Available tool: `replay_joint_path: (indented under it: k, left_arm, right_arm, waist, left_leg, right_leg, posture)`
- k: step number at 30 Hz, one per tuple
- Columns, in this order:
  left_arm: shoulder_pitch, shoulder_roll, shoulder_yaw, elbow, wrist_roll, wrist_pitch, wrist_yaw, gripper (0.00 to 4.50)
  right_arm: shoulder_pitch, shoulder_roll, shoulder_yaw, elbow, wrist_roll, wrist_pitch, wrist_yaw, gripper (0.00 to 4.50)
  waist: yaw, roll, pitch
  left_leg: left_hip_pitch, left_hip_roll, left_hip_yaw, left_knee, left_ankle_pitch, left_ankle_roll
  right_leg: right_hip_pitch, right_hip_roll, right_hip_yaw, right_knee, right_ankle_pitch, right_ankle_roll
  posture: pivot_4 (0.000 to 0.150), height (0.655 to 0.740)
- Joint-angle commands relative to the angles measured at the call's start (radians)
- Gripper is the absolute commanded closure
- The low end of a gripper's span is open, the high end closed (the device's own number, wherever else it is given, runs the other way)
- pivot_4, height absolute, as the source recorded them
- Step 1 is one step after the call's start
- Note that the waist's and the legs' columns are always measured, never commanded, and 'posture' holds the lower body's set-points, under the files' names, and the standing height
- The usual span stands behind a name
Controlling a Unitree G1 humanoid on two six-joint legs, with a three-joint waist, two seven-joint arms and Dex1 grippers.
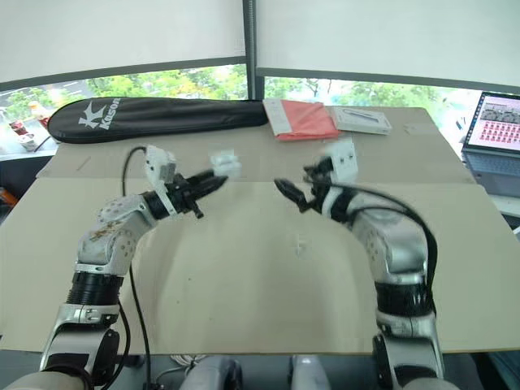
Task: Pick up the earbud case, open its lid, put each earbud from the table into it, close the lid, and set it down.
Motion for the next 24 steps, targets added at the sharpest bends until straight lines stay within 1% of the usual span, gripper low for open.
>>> replay_joint_path:
  k: [1, 5, 8, 17, 20, 21, 24]
  left_arm:
    - [-0.012, -0.037, 0.031, -0.042, 0.049, -0.112, 0.116, 3.96]
    - [0.017, -0.063, 0.025, -0.065, 0.071, -0.136, 0.169, 3.96]
    - [0.039, -0.062, 0.017, -0.072, 0.083, -0.148, 0.177, 3.96]
    - [0.029, -0.039, 0.020, -0.051, 0.096, -0.170, 0.179, 3.96]
    - [0.030, -0.037, 0.018, -0.051, 0.098, -0.173, 0.176, 3.96]
    - [0.032, -0.038, 0.015, -0.054, 0.100, -0.174, 0.177, 3.96]
    - [0.032, -0.038, 0.011, -0.055, 0.107, -0.179, 0.177, 3.96]
  right_arm:
    - [0.106, 0.008, 0.046, -0.094, -0.068, -0.033, -0.082, 0.01]
    - [0.242, 0.029, 0.110, -0.146, -0.120, -0.052, -0.130, 0.01]
    - [0.306, 0.041, 0.142, -0.163, -0.148, -0.049, -0.158, 0.01]
    - [0.350, 0.080, 0.196, -0.146, -0.200, -0.029, -0.219, 0.01]
    - [0.348, 0.084, 0.211, -0.130, -0.213, -0.034, -0.223, 0.76]
    - [0.345, 0.085, 0.216, -0.124, -0.218, -0.039, -0.222, 1.20]
    - [0.336, 0.086, 0.227, -0.122, -0.220, -0.026, -0.214, 2.20]
  waist:
    - [0.000, 0.000, 0.000]
    - [-0.001, 0.000, 0.000]
    - [-0.006, 0.000, 0.000]
    - [-0.007, -0.001, 0.000]
    - [-0.007, -0.001, -0.001]
    - [-0.007, -0.001, -0.001]
    - [-0.009, -0.001, -0.001]
  left_leg:
    - [0.000, -0.001, 0.000, 0.000, 0.000, 0.000]
    - [0.000, -0.001, 0.000, 0.001, 0.000, 0.001]
    - [0.002, -0.001, 0.000, 0.001, 0.000, 0.001]
    - [0.003, 0.000, -0.001, 0.001, 0.000, 0.000]
    - [0.003, 0.000, -0.001, 0.001, 0.000, 0.000]
    - [0.003, 0.000, -0.001, 0.001, 0.000, 0.000]
    - [0.003, 0.000, -0.001, 0.001, 0.000, 0.000]
  right_leg:
    - [0.000, -0.001, 0.000, 0.000, 0.000, 0.000]
    - [0.000, -0.001, 0.001, 0.000, 0.000, 0.000]
    - [0.000, -0.001, 0.002, -0.001, 0.000, 0.000]
    - [0.000, 0.000, 0.002, -0.001, 0.000, 0.000]
    - [0.001, 0.000, 0.002, -0.001, 0.000, 0.000]
    - [0.001, 0.001, 0.002, -0.001, 0.000, 0.000]
    - [0.001, 0.001, 0.002, -0.001, 0.000, 0.000]
  posture:
    - [0.150, 0.7400]
    - [0.150, 0.7400]
    - [0.150, 0.7400]
    - [0.150, 0.7400]
    - [0.150, 0.7400]
    - [0.150, 0.7400]
    - [0.150, 0.7400]
